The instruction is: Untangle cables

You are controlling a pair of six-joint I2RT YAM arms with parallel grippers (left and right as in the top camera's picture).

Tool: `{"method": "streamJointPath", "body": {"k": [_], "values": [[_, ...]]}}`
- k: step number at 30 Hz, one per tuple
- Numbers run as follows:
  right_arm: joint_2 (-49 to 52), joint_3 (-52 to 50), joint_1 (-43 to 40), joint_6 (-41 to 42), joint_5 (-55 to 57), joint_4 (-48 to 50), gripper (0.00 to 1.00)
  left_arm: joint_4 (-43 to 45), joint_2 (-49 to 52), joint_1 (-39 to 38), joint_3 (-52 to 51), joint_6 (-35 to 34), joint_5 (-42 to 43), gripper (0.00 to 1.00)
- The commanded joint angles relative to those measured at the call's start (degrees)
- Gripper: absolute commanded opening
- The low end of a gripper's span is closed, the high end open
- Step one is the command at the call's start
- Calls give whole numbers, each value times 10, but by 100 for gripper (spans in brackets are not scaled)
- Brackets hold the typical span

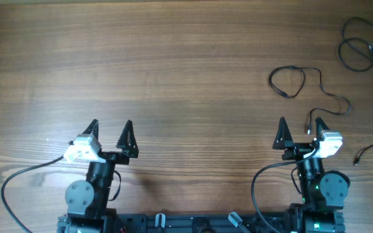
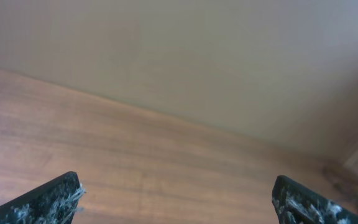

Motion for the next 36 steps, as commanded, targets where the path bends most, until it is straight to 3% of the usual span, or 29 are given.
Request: {"method": "streamJointPath", "body": {"k": [1,12,18,36], "values": [[-6,-1,2,-2,10,3,100,-16,-5,2,-30,40,5,100],[-6,-1,2,-2,10,3,100,-33,-5,26,-30,65,9,100],[-6,-1,2,-1,10,3,100,-33,-5,27,-30,145,9,100],[-6,-1,2,-2,10,3,100,-31,-5,27,-30,143,11,100]]}}
